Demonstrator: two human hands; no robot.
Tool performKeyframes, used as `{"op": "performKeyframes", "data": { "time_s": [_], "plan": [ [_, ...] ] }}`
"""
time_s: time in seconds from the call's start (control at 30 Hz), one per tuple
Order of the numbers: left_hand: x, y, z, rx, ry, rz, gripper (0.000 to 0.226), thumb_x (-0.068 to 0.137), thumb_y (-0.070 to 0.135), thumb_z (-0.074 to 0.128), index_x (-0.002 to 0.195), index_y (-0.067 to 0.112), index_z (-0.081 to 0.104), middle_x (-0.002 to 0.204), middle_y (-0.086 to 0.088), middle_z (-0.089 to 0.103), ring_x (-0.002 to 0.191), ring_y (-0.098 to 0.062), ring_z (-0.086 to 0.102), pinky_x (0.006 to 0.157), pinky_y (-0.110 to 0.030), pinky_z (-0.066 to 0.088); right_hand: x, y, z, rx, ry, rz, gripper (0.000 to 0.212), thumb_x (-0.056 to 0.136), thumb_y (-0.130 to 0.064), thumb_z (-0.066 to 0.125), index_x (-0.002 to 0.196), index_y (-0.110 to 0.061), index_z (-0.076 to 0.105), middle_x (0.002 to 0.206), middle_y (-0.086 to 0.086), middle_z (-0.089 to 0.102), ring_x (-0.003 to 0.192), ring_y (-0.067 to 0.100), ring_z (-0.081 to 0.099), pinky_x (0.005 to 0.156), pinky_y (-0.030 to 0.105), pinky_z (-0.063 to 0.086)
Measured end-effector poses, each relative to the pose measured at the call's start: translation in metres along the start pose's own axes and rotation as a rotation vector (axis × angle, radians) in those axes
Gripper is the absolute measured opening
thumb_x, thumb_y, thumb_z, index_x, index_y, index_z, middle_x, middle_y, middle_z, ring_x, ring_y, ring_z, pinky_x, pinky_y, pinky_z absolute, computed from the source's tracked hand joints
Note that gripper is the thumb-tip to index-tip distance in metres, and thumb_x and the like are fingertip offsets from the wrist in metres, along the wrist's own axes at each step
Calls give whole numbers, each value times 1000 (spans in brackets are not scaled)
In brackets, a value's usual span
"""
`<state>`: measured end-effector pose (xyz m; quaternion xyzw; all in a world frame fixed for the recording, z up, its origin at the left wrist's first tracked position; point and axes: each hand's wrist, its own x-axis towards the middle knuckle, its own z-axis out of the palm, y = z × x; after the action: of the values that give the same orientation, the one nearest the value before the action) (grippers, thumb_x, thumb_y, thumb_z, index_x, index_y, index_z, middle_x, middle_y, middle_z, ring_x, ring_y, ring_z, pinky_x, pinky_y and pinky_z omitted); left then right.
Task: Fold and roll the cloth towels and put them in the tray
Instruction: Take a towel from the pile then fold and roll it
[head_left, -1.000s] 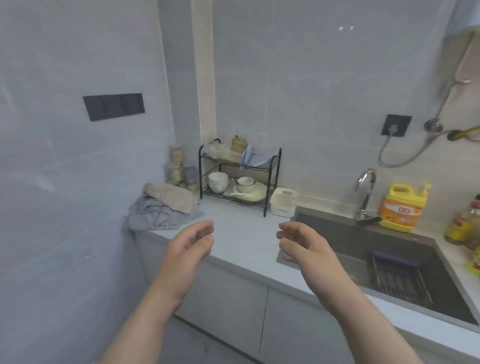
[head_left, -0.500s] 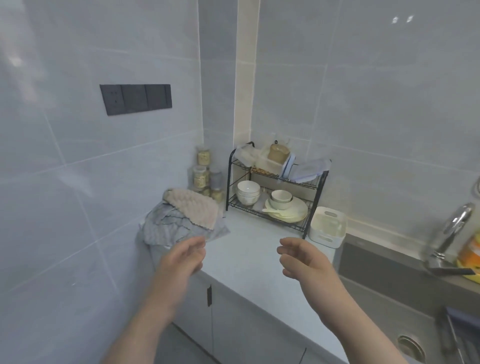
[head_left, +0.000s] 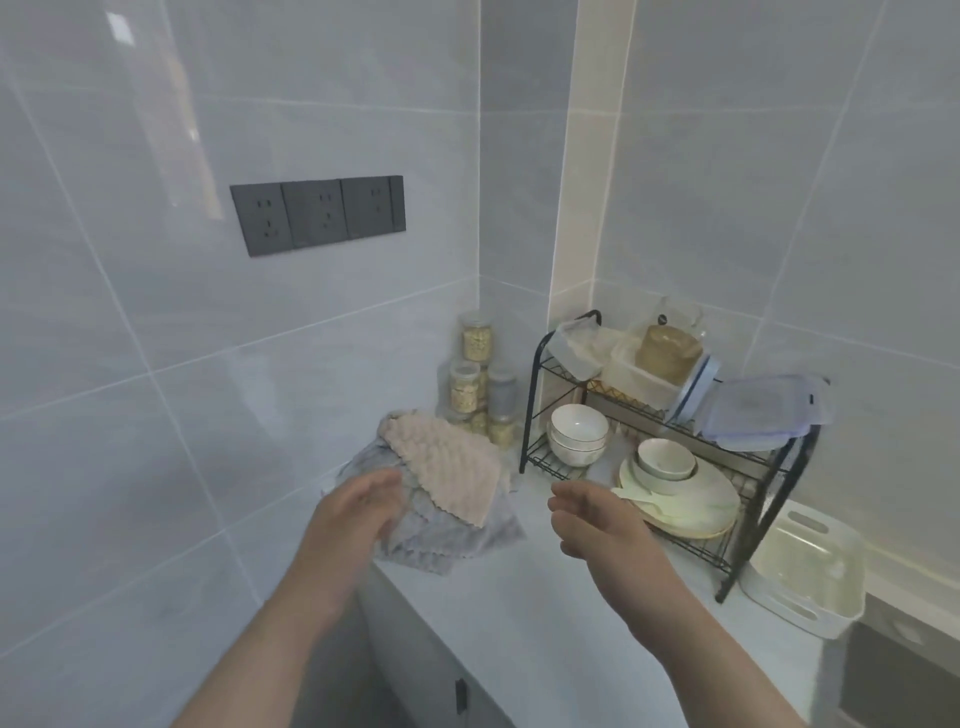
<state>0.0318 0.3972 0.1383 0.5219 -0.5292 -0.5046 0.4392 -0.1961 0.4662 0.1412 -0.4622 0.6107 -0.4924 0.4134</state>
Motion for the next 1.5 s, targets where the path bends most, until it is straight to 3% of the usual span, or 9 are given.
{"op": "performKeyframes", "data": {
  "time_s": [0.43, 0.67, 0.83, 0.9, 0.97, 1.1, 1.2, 1.37, 1.5],
  "plan": [
    [291, -70, -28, 56, -158, -136, 22, 82, 19, 60, 93, 0, 64, 91, -8, 67, 90, -23, 62, 82, -38, 48, 214, 53, 94, 25, 215, 336, 20, 91, -13, 57, 110, -18, 60, 98, 3, 62, 86, 17, 58, 86, 35, 52],
    [369, -143, -25, 362, -267, -236, 27, 70, 30, 55, 94, 18, 59, 87, -6, 66, 86, -27, 64, 76, -37, 50, 298, 106, 140, 92, 384, 607, 32, 87, -5, 54, 119, -2, 58, 95, 6, 58, 80, 21, 56, 76, 33, 50],
    [382, -165, -13, 377, -132, -150, 32, 85, 32, 56, 115, 23, 50, 105, 1, 64, 95, -21, 61, 87, -43, 50, 338, 126, 143, -142, 454, 500, 37, 90, -9, 48, 124, -14, 59, 108, -5, 57, 76, 4, 55, 61, 16, 44],
    [387, -168, -6, 388, -81, -65, 34, 90, 33, 52, 120, 17, 51, 105, -5, 64, 98, -26, 61, 87, -42, 49, 357, 133, 140, -253, 457, 435, 25, 92, -11, 44, 93, -24, 65, 87, -11, 54, 65, 3, 49, 53, 13, 36],
    [393, -169, -2, 463, -68, 17, 33, 94, 37, 46, 112, 13, 60, 99, -8, 66, 96, -30, 61, 81, -39, 48, 377, 142, 137, -367, 471, 364, 34, 93, -13, 43, 61, -26, 49, 63, -11, 45, 56, 8, 41, 49, 17, 31],
    [405, -174, 0, 542, -65, 124, 19, 83, 36, 61, 82, 19, 70, 75, 3, 68, 74, -20, 63, 68, -35, 50, 407, 160, 142, -497, 367, 334, 21, 95, -32, 52, 96, -17, 67, 91, 4, 66, 88, 25, 60, 73, 27, 43],
    [405, -175, 3, 566, -131, 196, 13, 75, 13, 69, 63, 17, 66, 59, 3, 63, 56, -12, 57, 53, -27, 43, 412, 178, 144, -636, 242, 333, 17, 92, -30, 56, 79, -19, 61, 80, 3, 60, 82, 25, 57, 62, 23, 41],
    [407, -181, 9, 400, -107, 266, 19, 71, 18, 63, 61, 7, 51, 52, 2, 47, 50, -16, 41, 47, -28, 32, 397, 179, 136, -195, 374, 207, 16, 83, -9, 64, 72, -19, 70, 61, 1, 60, 50, 18, 50, 50, 25, 41],
    [420, -181, 18, 143, -67, 196, 38, 69, 41, 75, 68, 9, 53, 66, -7, 49, 62, -18, 45, 60, -33, 36, 378, 170, 131, 123, 362, 62, 15, 86, -7, 63, 75, -17, 65, 68, 2, 60, 59, 18, 51, 48, 20, 41]
  ]
}}
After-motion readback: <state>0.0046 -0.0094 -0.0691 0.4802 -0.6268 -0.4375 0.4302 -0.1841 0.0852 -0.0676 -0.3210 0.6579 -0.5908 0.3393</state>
